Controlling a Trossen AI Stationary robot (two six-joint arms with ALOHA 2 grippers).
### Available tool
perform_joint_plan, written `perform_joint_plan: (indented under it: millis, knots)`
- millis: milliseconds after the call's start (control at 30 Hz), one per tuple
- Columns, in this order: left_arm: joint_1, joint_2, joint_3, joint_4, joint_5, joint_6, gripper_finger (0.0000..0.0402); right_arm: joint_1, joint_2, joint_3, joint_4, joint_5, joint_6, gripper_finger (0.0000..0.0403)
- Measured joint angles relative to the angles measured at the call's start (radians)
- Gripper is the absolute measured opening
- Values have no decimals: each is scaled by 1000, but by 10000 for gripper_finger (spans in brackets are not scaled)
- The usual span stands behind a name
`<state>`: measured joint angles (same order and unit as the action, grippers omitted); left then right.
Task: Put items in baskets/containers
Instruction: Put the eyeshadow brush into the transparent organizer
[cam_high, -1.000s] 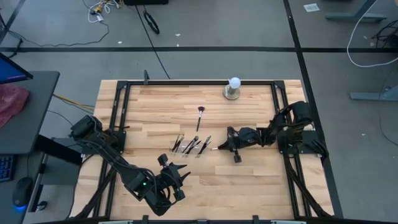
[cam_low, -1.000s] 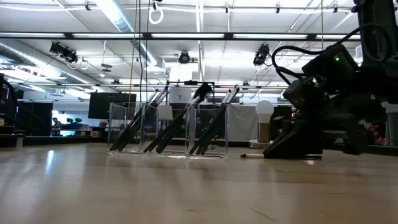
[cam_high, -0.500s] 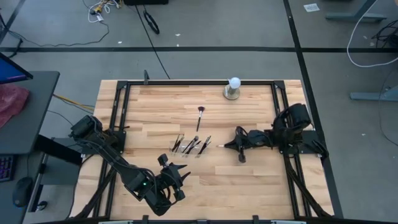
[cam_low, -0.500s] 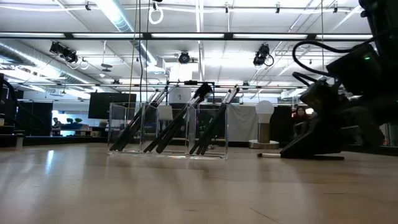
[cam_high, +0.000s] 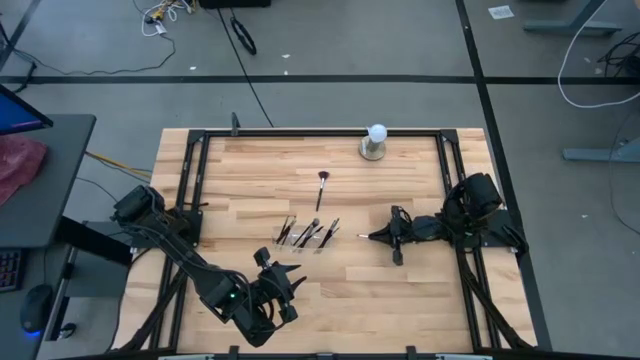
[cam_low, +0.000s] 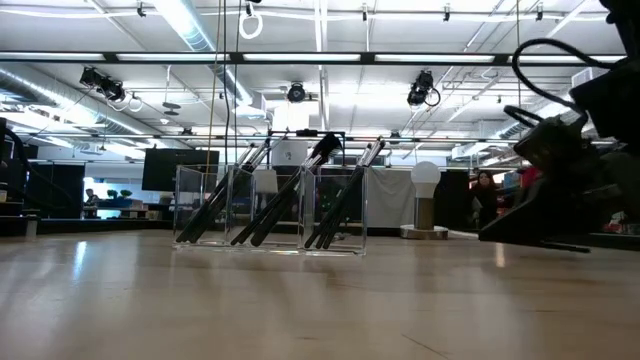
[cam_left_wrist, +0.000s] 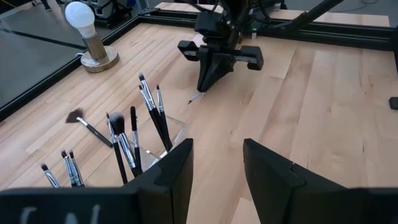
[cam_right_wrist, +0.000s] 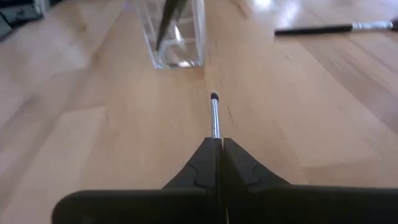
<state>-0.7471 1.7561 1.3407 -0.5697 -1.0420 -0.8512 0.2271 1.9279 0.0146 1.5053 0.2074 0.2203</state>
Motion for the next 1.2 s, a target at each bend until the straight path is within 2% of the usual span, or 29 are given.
perform_joint_plan:
  millis: [167, 567, 700, 833, 1100, 1200]
  knots:
    - [0, 0, 0, 0, 0, 0, 142, 46, -3, 3, 39, 48, -3, 8]
    - [0, 12, 0, 11, 1, 30, 142, 228, -88, 85, 54, 44, -67, 8]
    - [4, 59, 0, 88, 6, 159, 142, 279, -134, 165, 55, 35, -147, 8]
    - [22, 121, 0, 235, 4, 334, 142, 320, -168, 267, 56, 23, -238, 8]
    - [75, 211, 0, 652, 16, 710, 142, 385, -180, 489, 41, -99, -378, 8]
    - [79, 241, 0, 857, 74, 889, 142, 405, -179, 536, 20, -138, -427, 8]
